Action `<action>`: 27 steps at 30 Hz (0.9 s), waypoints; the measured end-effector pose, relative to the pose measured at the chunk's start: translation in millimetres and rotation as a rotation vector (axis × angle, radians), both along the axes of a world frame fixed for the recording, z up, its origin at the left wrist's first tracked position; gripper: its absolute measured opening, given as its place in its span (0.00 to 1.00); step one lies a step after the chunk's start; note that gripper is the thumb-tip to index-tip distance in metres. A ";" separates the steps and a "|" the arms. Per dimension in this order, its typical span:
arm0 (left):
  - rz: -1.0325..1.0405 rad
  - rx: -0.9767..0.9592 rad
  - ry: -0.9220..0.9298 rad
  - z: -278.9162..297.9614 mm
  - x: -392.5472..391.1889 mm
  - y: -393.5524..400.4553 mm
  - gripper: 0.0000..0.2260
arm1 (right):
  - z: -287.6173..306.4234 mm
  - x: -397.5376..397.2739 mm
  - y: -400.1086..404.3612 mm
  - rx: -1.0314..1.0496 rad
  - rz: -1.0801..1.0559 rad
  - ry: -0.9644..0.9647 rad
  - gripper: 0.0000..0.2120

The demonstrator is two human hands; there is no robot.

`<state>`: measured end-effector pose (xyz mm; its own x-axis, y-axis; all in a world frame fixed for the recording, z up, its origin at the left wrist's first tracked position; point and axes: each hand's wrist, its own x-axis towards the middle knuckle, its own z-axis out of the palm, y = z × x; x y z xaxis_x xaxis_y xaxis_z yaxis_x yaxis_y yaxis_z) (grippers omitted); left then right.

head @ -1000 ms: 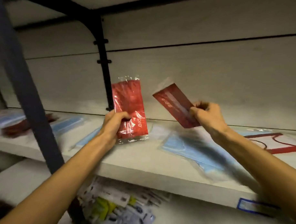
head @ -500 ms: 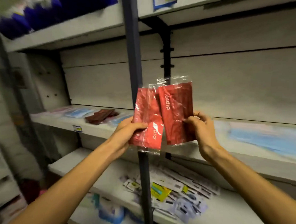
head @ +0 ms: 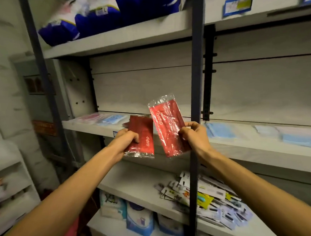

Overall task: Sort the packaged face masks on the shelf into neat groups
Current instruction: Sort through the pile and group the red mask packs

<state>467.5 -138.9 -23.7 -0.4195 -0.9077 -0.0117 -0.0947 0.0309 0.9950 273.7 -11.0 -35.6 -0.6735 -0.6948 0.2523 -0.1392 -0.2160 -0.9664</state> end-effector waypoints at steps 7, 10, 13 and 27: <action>0.039 -0.085 0.016 -0.9 10.4 -66.1 0.20 | -0.8 7.5 -75.9 0.029 0.004 0.005 0.07; 0.040 -0.108 -0.016 -2.8 8.4 -105.3 0.26 | -1.8 6.1 -118.6 -0.023 -0.016 -0.087 0.10; 0.065 -0.115 -0.047 -2.2 -1.1 -152.3 0.26 | -0.4 -2.5 -163.0 -0.063 -0.017 -0.172 0.11; -0.163 -0.329 -0.250 -13.1 -69.8 -307.5 0.36 | -9.0 -58.9 -331.1 0.094 -0.039 0.003 0.18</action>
